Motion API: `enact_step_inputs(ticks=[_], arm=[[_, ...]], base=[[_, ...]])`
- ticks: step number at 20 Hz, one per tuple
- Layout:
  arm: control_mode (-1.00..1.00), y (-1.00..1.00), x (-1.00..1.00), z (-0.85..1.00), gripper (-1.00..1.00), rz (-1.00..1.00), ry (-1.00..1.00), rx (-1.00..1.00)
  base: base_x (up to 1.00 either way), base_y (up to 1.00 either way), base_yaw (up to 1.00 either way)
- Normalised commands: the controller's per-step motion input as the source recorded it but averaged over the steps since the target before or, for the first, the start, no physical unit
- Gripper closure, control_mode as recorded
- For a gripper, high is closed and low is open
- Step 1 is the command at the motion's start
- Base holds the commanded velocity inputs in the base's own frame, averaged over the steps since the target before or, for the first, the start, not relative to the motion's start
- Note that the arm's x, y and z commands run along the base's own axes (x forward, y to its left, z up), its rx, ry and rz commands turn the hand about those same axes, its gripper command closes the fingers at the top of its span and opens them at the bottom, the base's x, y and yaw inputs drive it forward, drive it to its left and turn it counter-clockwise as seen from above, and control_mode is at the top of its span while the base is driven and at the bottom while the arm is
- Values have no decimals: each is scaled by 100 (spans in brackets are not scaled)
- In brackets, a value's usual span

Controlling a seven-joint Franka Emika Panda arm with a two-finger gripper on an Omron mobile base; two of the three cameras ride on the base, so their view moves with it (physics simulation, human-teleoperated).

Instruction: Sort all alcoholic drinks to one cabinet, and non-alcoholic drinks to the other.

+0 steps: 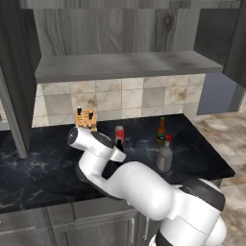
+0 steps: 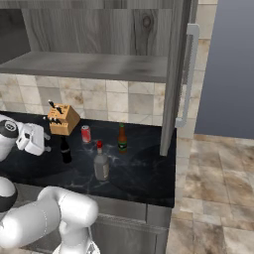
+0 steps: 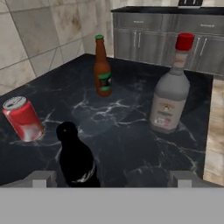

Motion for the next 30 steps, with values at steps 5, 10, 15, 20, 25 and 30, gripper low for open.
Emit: enact_step_inputs(ticks=[5,10,15,20,25,30], arm=[[-100,0,13,-20,-100,0,0,0],[-100,0,15,-19,-100,0,0,0],[-100,0,11,-12,-100,0,0,0],[-100,0,13,-9,-100,0,0,0],[-100,0,10,-10,-100,0,0,0],[-100,0,3,-5,-100,-1,0,-1]], base=[[0,0,0],[0,0,0],[0,0,0],[0,0,0],[0,0,0],[0,0,0]])
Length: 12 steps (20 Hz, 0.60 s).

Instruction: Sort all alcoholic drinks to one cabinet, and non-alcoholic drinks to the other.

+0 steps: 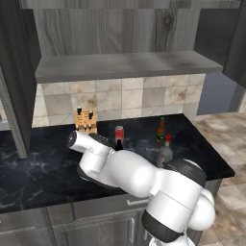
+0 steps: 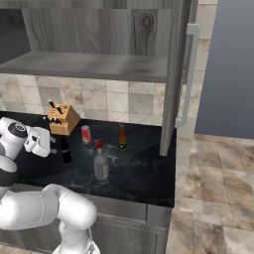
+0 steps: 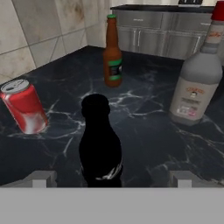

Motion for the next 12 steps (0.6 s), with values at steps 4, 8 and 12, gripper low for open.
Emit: enact_step_inputs(ticks=[4,8,12], arm=[[-100,0,0,0,-100,-5,0,-4],[-100,0,0,0,-100,-5,0,-5],[-100,0,7,0,-100,-2,0,-4]], base=[[0,0,0],[0,0,0],[0,0,0]])
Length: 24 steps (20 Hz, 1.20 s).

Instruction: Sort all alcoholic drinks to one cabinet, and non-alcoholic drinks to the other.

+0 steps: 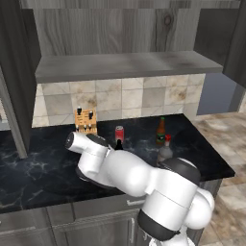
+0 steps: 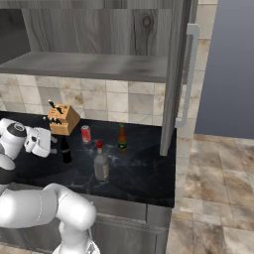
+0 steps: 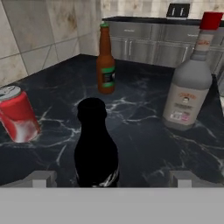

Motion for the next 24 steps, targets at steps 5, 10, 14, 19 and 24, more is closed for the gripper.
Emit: enact_step_inputs(ticks=[5,10,14,19,24], arm=[[-100,0,18,-3,-100,0,0,-2],[-100,-1,5,-3,-100,0,0,-3],[-100,-5,0,-4,-100,-1,0,-3],[-100,-13,0,-2,-100,-1,0,-3],[-100,-7,1,-3,-100,0,0,-2]], base=[[0,0,0],[0,0,0],[0,0,0],[0,0,0],[0,0,0]])
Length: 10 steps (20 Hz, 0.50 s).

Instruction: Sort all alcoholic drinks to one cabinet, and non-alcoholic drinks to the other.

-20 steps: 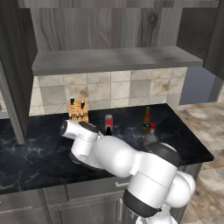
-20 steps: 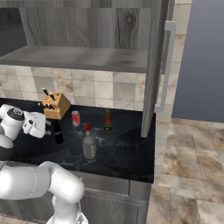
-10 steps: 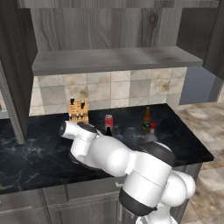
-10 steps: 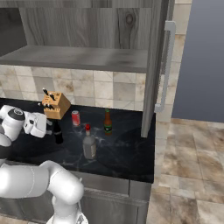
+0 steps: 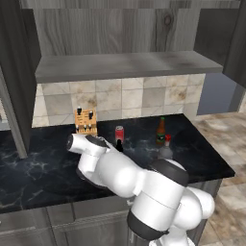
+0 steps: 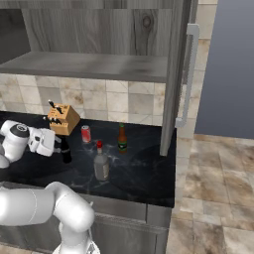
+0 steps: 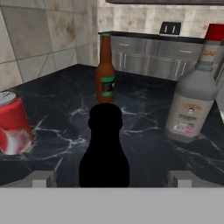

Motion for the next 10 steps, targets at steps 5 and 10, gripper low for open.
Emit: enact_step_inputs(ticks=[5,10], arm=[[-100,-10,1,-3,-100,0,0,-2],[-100,-13,2,-4,-100,0,0,-1]], base=[[0,0,0],[0,0,0]])
